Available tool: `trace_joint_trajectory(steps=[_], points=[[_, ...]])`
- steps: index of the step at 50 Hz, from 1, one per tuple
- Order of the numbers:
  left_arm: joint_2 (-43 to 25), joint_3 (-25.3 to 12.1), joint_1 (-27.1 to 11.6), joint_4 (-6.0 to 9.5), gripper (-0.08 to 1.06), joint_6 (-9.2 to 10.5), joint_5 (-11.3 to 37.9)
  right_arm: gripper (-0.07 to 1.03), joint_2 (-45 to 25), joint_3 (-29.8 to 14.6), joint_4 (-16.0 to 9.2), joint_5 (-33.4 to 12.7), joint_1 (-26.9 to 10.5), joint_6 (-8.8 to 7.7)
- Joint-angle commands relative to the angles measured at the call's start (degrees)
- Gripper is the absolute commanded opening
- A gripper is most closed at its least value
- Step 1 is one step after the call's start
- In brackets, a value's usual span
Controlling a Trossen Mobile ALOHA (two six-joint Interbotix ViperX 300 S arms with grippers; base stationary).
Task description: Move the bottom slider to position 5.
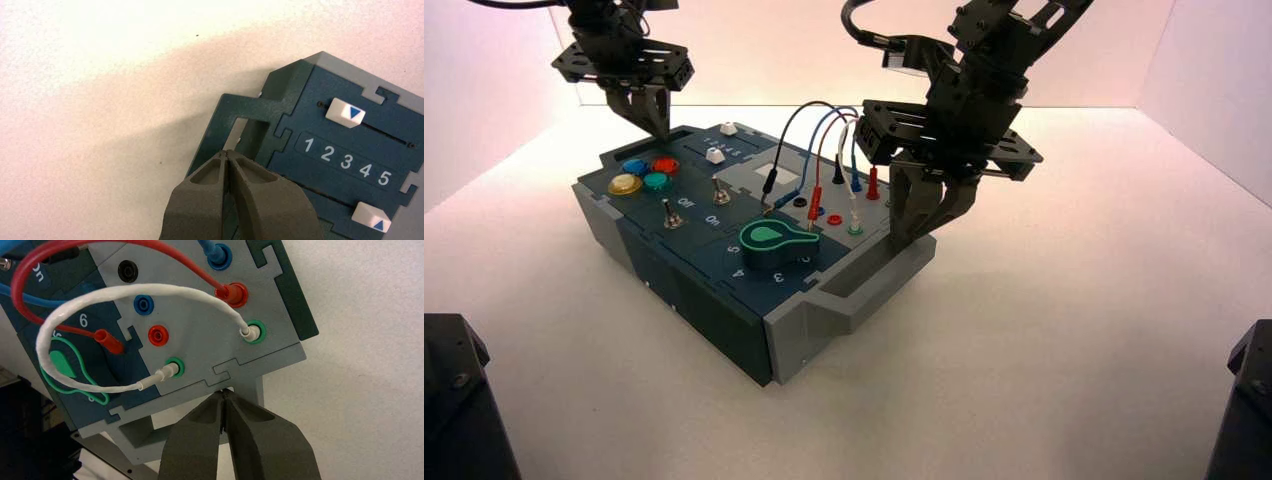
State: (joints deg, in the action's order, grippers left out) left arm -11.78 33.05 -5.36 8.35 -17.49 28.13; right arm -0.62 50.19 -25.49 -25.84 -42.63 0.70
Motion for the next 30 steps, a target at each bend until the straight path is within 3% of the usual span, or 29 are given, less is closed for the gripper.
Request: trace_joint_trajectory(steps=[1, 14, 25, 30], points=[[-0.53, -1.05, 0.53, -0.18, -0.03, -0.79, 0.79, -0.02, 0.62, 0.53, 0.53, -0.35, 2.46, 0.18], [-1.67, -1.23, -0.97, -0.26, -0.03, -1.32, 1.93, -0.02, 0.70, 2.02, 0.53, -0.35, 5.80, 0.35], [-2.11, -1.93, -4.04, -0.18, -0.03, -1.67, 3.43, -0.02, 1.23, 2.72, 1.93, -0.35, 11.78, 0.26], [-2.20, -2.90, -7.47, -0.18, -0.03, -1.67, 5.54, -0.02, 1.23, 2.37, 3.43, -0.44, 16.00, 0.26]])
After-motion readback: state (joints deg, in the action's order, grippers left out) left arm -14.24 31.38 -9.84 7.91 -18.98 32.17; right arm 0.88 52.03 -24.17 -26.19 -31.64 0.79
